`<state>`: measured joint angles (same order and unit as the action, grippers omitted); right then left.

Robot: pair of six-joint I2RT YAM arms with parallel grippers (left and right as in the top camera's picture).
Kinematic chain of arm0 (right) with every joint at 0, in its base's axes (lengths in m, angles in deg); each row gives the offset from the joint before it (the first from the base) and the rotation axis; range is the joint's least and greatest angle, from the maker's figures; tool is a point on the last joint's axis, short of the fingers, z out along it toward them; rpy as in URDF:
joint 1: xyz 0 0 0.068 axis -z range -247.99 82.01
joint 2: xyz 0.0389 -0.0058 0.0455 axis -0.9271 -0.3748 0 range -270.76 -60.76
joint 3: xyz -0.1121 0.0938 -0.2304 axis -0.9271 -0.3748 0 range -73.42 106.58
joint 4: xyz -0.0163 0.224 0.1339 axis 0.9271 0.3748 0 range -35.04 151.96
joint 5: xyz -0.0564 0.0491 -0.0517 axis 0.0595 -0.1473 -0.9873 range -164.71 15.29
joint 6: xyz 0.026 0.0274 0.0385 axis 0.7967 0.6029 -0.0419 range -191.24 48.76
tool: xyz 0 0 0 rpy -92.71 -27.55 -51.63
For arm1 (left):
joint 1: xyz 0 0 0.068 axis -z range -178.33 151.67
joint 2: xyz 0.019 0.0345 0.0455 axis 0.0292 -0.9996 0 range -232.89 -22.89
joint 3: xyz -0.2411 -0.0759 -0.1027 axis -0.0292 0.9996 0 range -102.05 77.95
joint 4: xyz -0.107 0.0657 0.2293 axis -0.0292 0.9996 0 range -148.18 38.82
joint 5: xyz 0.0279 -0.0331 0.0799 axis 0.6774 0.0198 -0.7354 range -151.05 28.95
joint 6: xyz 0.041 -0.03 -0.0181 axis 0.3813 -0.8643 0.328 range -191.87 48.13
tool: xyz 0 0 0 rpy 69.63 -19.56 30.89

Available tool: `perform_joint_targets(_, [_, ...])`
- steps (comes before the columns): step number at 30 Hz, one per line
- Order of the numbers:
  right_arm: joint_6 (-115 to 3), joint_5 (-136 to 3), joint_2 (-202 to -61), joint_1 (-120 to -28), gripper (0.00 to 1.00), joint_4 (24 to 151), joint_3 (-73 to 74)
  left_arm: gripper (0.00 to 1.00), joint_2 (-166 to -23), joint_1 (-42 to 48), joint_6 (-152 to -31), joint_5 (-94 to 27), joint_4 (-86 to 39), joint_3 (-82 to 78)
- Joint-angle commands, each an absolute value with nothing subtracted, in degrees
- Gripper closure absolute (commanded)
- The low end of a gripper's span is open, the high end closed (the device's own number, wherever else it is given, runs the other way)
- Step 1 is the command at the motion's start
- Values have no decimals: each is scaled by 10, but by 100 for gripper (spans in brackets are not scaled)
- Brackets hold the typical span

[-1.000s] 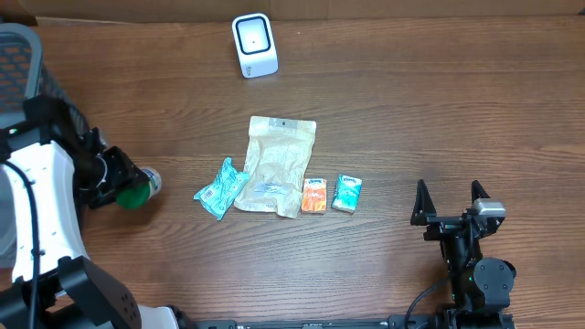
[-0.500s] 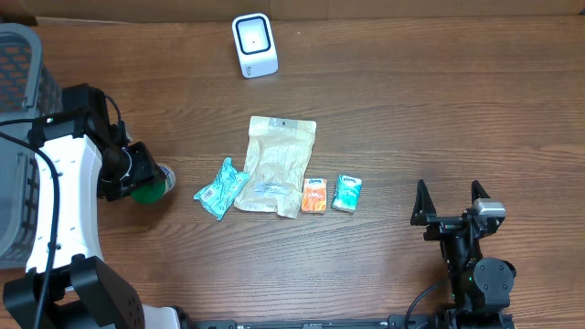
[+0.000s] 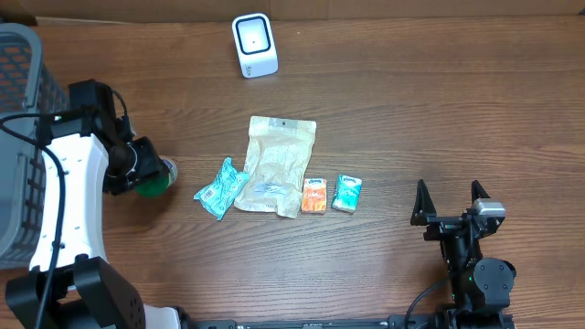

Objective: Scan the item barcode
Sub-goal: 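Carry the jar toward the table center beside the clear bag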

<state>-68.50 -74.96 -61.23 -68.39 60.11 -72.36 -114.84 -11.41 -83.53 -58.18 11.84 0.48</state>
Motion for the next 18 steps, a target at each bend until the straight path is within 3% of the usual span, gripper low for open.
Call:
perform_joint_targets(1, [-687,-752,-609,-683,0,598,-729,59,-1143,-99,-853,-587,111,6])
perform_joint_targets(18, [-687,-752,-609,-683,0,598,-729,59,-1145,-17,-887,-598,55,15])
